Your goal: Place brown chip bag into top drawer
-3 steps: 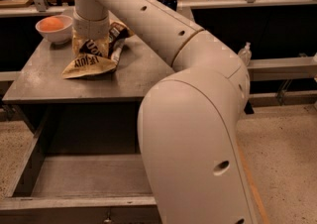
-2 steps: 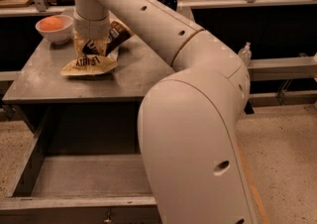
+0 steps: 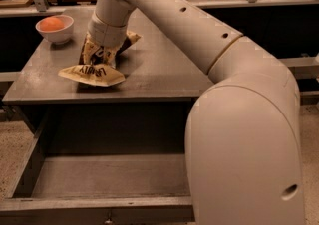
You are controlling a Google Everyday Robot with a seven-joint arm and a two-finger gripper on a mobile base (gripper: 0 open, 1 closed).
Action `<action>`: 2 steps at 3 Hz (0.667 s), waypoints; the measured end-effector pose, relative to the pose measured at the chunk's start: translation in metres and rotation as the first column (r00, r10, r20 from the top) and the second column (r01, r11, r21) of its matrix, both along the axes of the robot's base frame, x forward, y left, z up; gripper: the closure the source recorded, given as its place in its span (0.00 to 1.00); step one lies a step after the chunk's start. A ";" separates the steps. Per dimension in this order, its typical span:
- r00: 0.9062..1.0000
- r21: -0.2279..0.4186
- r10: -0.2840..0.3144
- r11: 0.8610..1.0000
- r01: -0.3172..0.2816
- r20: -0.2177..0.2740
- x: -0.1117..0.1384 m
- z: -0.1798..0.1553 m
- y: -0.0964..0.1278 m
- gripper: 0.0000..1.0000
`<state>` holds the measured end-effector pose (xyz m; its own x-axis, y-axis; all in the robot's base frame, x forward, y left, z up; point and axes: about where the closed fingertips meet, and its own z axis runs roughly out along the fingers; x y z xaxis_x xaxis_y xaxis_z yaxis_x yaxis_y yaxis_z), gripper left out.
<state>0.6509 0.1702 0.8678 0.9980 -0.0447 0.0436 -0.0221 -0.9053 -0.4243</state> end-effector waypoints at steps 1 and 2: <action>1.000 -0.004 -0.016 1.000 0.016 0.003 -0.009 0.005 0.003 1.00; 0.996 0.047 -0.077 0.996 0.079 -0.045 -0.053 0.024 0.003 1.00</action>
Offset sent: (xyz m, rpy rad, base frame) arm -0.1572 -0.0093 0.0149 0.0497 0.2088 -0.1968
